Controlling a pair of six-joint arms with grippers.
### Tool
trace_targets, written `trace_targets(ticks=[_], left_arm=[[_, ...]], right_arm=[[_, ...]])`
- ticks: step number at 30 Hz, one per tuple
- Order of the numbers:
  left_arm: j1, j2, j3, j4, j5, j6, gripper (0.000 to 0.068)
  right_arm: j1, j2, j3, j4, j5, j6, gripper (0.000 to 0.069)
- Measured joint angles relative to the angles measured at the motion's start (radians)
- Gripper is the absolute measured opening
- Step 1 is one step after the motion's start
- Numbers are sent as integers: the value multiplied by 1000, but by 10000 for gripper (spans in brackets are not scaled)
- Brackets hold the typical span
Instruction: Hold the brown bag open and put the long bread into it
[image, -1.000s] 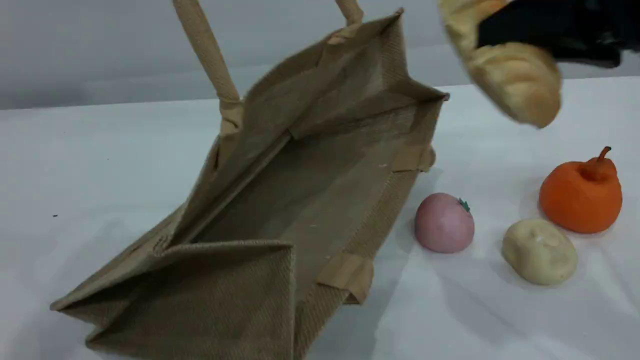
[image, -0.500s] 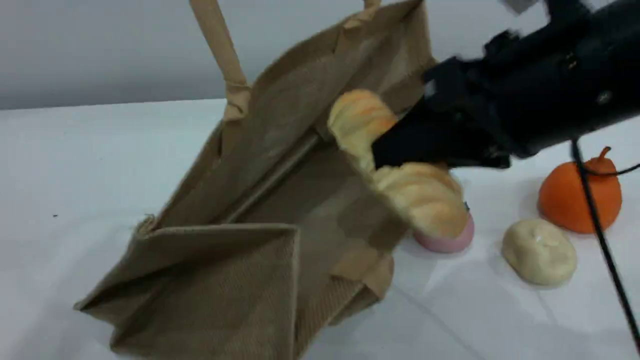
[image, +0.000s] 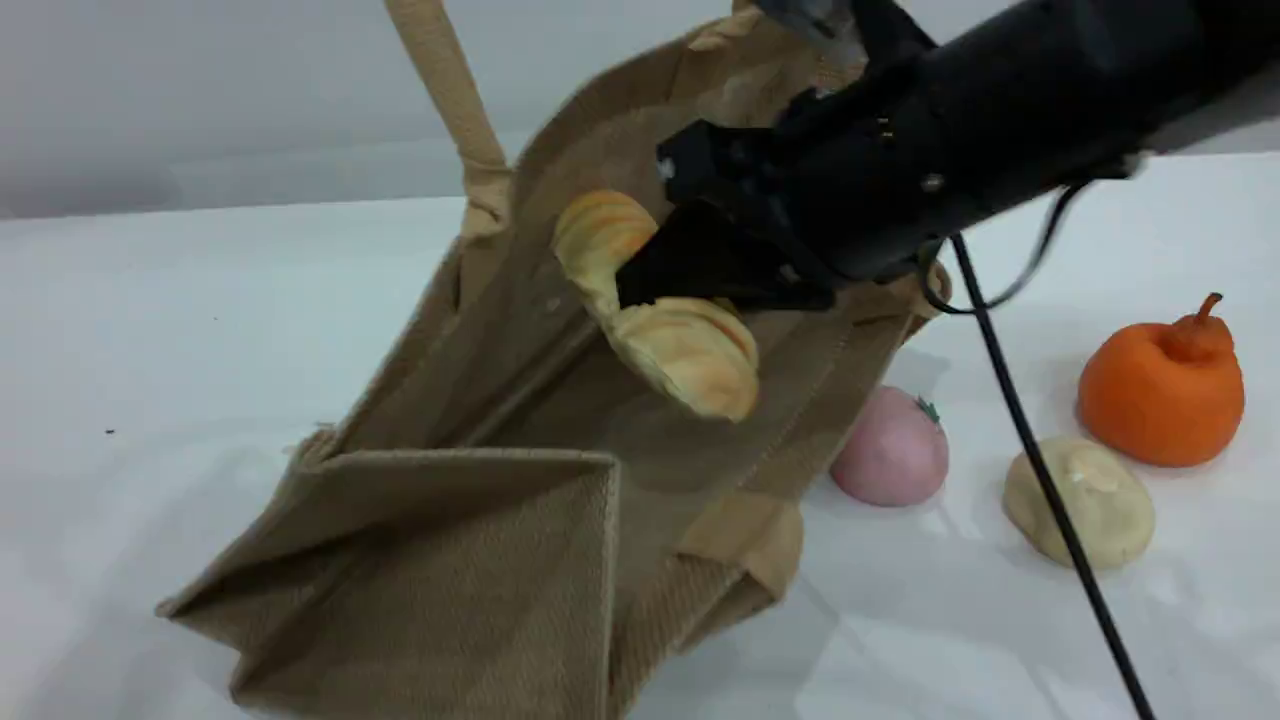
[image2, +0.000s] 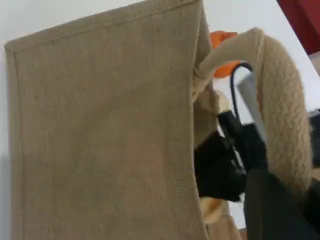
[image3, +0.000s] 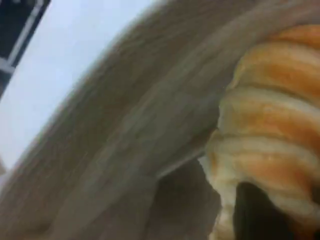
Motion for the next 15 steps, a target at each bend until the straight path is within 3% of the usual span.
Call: trace_targets(ticks=[9, 12, 15], left_arm=[[0, 1, 0, -3, -2, 0, 88], [0, 1, 0, -4, -2, -1, 88], [0, 1, 0, -4, -2, -1, 88]], right_arm=[[17, 65, -95, 2, -58, 9, 122], [19, 65, -96, 1, -54, -5, 177], [19, 65, -96, 1, -32, -20, 292]])
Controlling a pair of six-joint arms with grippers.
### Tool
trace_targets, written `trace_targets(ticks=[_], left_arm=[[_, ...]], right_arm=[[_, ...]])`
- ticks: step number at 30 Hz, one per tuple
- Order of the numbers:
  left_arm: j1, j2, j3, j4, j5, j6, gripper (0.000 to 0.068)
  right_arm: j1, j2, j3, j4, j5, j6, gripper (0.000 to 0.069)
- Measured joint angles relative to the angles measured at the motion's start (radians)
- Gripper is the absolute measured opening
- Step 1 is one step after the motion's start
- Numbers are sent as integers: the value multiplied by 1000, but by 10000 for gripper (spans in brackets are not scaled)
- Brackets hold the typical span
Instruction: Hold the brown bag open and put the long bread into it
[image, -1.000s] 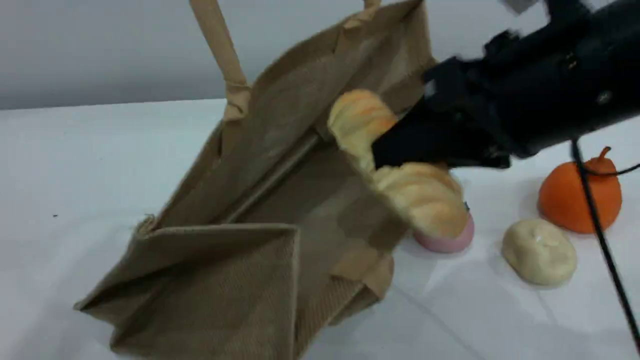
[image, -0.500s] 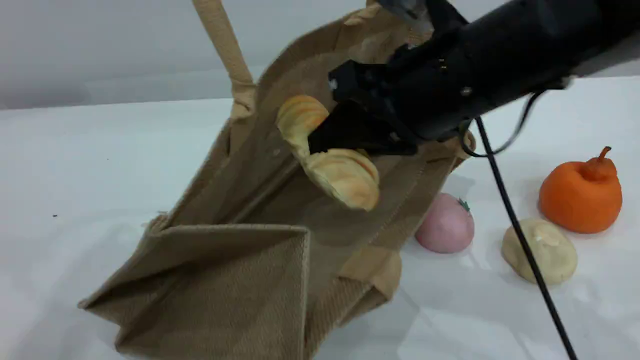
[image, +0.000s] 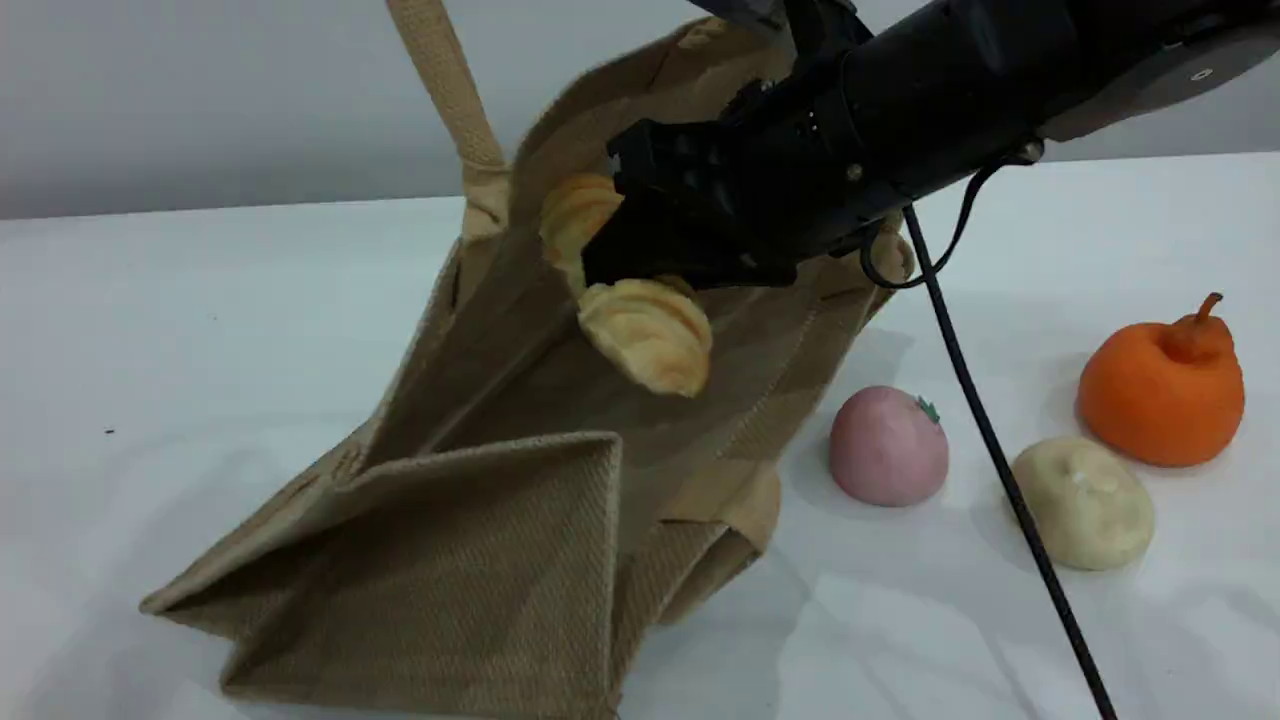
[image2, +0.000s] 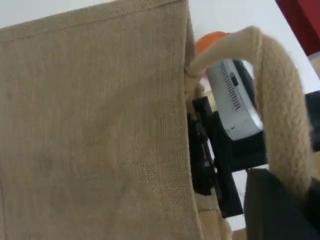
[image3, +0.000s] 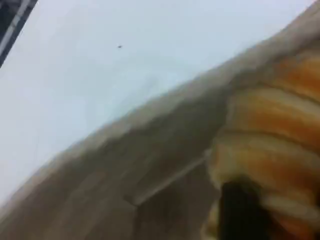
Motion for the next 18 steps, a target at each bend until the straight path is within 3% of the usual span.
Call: trace_targets(ticks=[4, 6, 11, 18], left_arm=[[0, 0, 0, 1, 0, 0, 86], [0, 0, 0, 2, 2, 0, 87], [0, 0, 0, 2, 2, 0, 87], [0, 21, 1, 24, 2, 1, 87]], right_arm=[[-1, -11, 0, -1, 21, -8, 426], [-1, -22, 0, -1, 21, -7, 459], [-25, -103, 1, -58, 22, 60, 479], [-137, -299, 2, -399, 90, 338, 479]])
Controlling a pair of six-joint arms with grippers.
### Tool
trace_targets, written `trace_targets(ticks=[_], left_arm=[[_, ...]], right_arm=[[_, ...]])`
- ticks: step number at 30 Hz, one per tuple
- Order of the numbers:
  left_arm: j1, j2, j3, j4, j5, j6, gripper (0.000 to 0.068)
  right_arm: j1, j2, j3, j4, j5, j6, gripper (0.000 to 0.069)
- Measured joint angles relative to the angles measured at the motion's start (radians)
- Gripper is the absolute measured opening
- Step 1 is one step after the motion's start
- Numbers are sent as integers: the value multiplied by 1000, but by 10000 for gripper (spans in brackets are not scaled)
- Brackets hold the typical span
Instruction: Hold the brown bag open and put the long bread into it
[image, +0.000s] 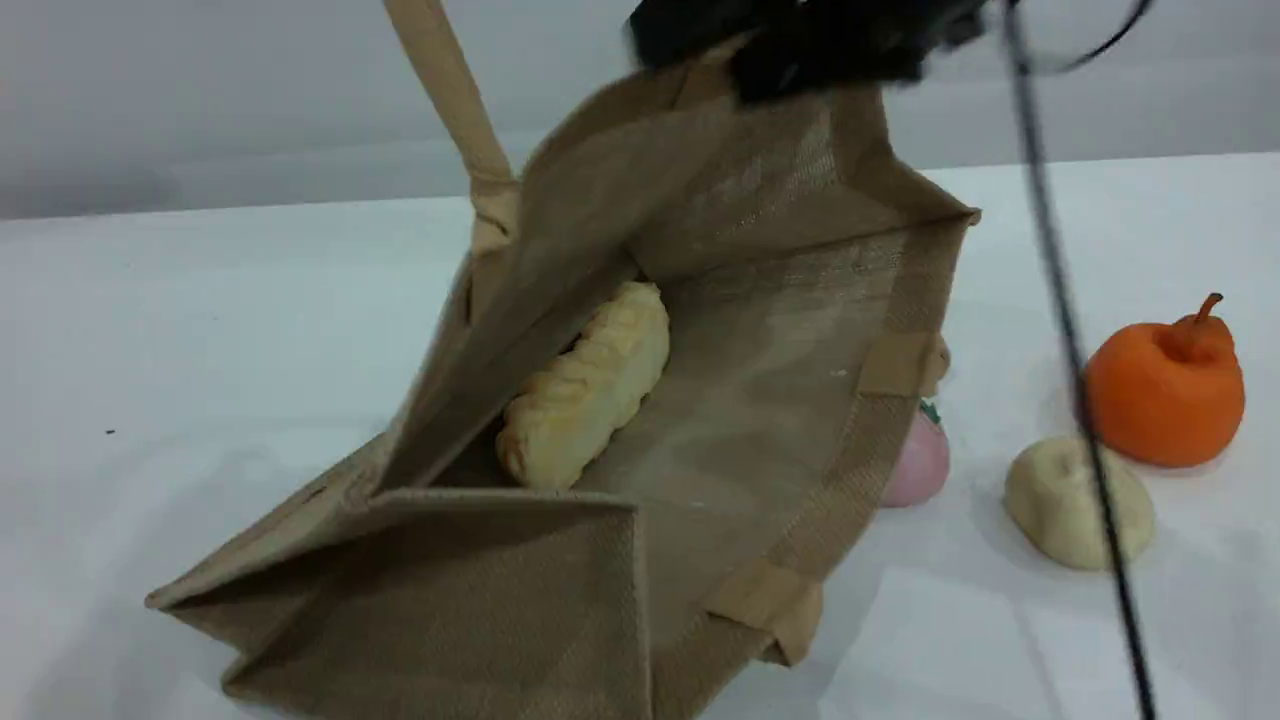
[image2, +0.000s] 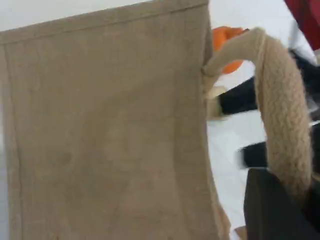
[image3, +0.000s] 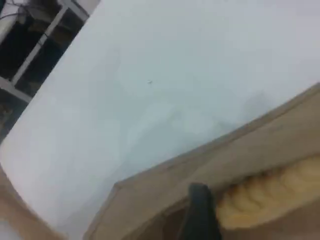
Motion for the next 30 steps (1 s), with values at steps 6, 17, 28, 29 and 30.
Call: trace_targets(ticks=[6, 17, 28, 29, 30], left_arm=[[-1, 78, 2, 0, -3, 1, 87], [-89, 236, 67, 17, -17, 64, 90], [-90, 240, 164, 157, -118, 75, 402], [-91, 240, 164, 152, -128, 75, 440], [-91, 240, 164, 147, -134, 75, 468]], right_arm=[[-94, -195, 0, -189, 31, 167, 479], [-115, -454, 0, -441, 107, 382, 479], [-115, -692, 0, -899, 215, 749, 479], [-115, -716, 0, -941, 230, 778, 479], [-115, -740, 0, -973, 242, 806, 479]])
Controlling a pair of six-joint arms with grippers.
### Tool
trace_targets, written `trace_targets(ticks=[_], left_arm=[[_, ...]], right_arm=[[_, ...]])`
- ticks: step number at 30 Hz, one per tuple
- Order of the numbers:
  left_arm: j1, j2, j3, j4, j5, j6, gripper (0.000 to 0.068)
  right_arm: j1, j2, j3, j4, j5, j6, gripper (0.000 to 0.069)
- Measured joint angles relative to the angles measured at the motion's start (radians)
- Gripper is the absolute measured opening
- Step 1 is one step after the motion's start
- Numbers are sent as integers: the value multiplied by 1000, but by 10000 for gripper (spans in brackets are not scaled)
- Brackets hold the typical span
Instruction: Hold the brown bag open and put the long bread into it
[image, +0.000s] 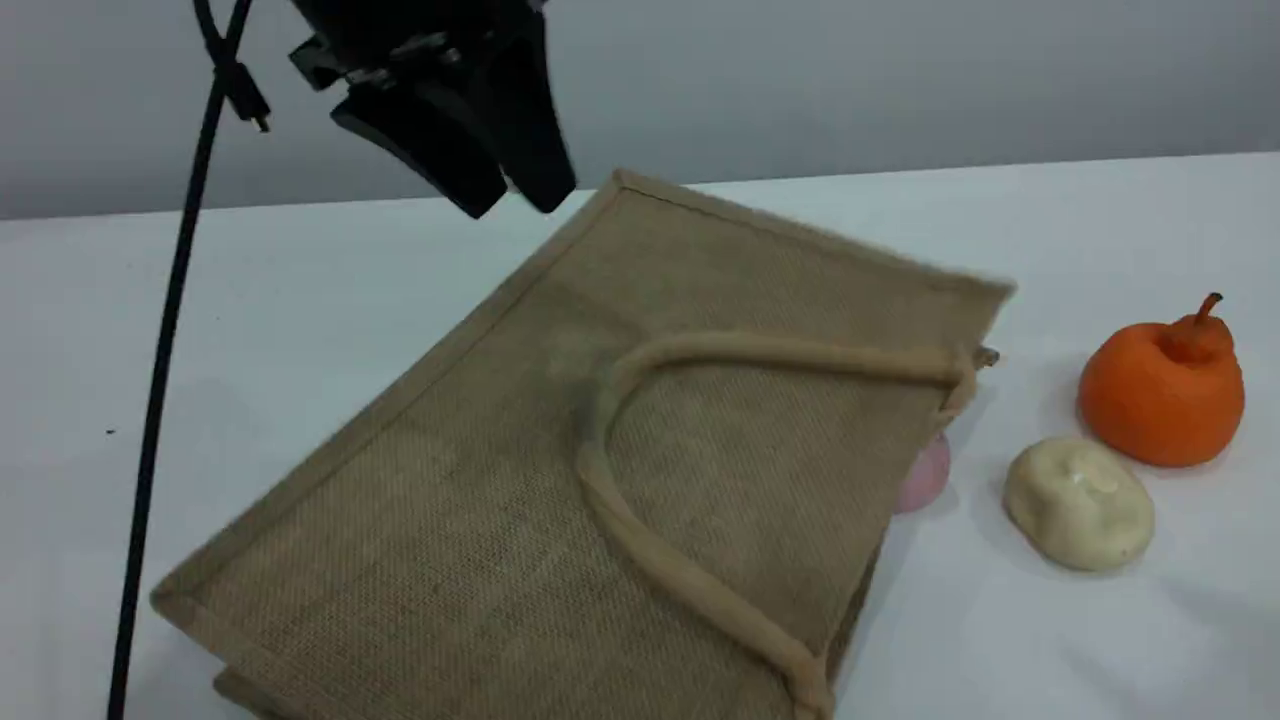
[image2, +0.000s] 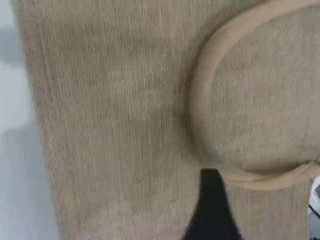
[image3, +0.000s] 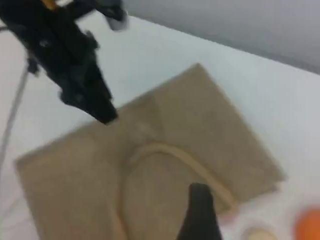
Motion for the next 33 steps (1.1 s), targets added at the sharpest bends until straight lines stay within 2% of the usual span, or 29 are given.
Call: trace_targets(ticks=[2, 4, 6, 9, 14, 18, 23, 27, 31, 33], left_arm=[[0, 0, 0, -17, 5, 0, 517], [1, -9, -2, -47, 43, 2, 537], [1, -32, -2, -56, 83, 5, 544], [1, -92, -3, -19, 74, 6, 545], [2, -227, -3, -15, 88, 4, 546], [0, -346, -3, -15, 115, -15, 546], [-42, -503, 29, -8, 141, -29, 546], [-96, -636, 79, 59, 140, -76, 546], [-119, -766, 143, 147, 138, -167, 546], [-119, -828, 176, 177, 134, -212, 542]], right_arm=[[0, -38, 0, -69, 27, 51, 479], [0, -73, 0, -131, 64, 99, 479], [0, -99, 0, -196, 121, 151, 479], [0, -128, 0, -247, 211, 175, 479], [0, -212, 25, -247, 293, 175, 479], [0, -337, 121, -247, 299, 178, 479], [0, -541, 281, -234, 198, 205, 479], [0, -732, 413, -235, 131, 220, 479], [0, -887, 508, -230, 163, 236, 479], [0, -932, 523, -231, 176, 247, 479]])
